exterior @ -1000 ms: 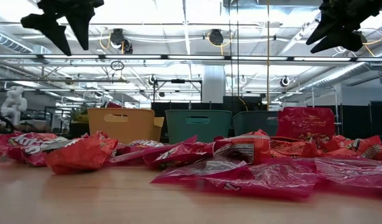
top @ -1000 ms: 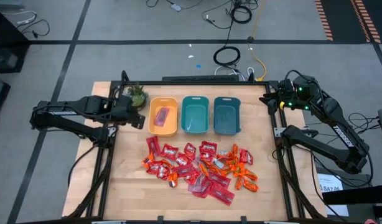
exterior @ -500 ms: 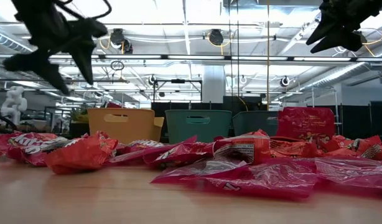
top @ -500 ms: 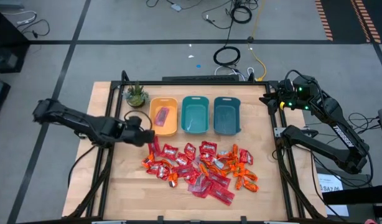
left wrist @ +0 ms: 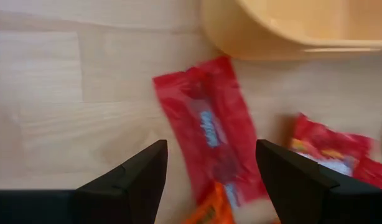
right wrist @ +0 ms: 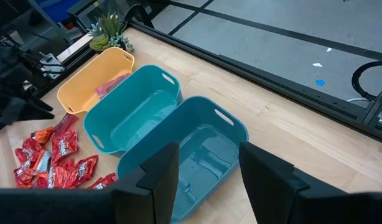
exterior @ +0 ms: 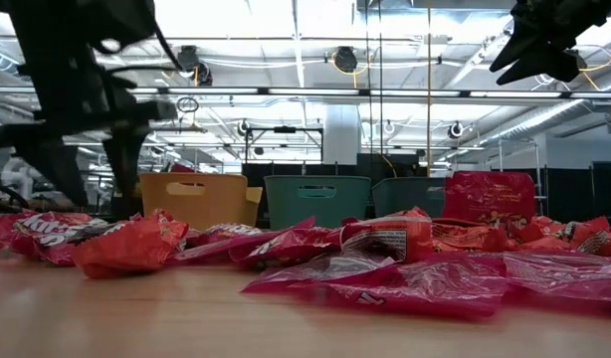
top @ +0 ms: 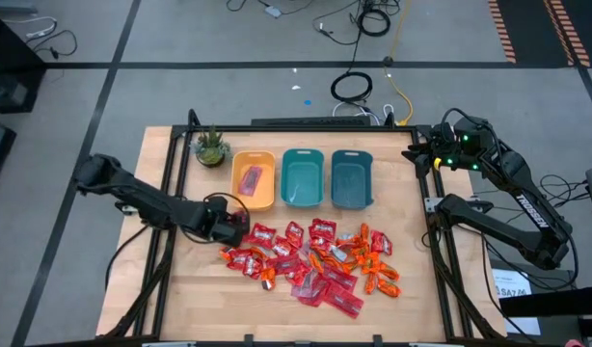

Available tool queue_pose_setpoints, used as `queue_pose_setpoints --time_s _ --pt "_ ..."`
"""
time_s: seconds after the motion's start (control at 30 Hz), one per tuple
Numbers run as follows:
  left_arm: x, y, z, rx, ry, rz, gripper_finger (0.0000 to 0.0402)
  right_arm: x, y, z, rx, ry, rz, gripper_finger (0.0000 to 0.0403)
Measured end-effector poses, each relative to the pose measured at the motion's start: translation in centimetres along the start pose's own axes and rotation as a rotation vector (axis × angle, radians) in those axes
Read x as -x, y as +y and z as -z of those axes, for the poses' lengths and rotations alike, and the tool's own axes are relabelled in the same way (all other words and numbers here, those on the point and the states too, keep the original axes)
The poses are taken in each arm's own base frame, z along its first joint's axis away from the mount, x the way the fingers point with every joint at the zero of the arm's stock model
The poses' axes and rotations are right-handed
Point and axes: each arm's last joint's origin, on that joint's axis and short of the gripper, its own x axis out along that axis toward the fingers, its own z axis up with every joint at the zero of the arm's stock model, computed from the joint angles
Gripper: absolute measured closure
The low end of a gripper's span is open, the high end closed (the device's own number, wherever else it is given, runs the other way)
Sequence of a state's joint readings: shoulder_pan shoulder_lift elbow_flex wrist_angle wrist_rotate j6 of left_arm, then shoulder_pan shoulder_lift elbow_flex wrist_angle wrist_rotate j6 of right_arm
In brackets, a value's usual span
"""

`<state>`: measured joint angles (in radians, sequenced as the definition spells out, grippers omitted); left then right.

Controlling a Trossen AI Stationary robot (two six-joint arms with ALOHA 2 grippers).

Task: Sort candy
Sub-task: Put the red candy into the top left yellow bin

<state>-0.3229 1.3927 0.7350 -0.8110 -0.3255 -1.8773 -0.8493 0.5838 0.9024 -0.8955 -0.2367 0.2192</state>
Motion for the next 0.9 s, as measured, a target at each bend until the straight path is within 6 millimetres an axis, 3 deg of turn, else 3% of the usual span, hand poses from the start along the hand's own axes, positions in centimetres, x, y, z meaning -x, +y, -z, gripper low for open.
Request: queue_pose_setpoints --time_s 0.3,0.5,0.67,0.9 --pt "-2.8 -0.3 1.1 -0.059 0.007 -0.120 0.0148 0.0 0.0 0.0 0.000 0.000 0.000 0.0243" --pt "-3.6 -0.5 1.7 -0.062 0.011 -0.127 0.0156 0.0 0.0 0.2 -0.005 0.020 0.005 0.0243" --pt "-3.5 -0.5 1.8 -0.063 0.039 -0.130 0.0211 0.0 -0.1 0.3 -0.007 0.032 0.007 0.0243" --pt "-3.2 -0.3 2.3 -0.087 0.075 -0.137 0.0335 0.0 -0.1 0.4 -0.008 0.038 0.008 0.0243"
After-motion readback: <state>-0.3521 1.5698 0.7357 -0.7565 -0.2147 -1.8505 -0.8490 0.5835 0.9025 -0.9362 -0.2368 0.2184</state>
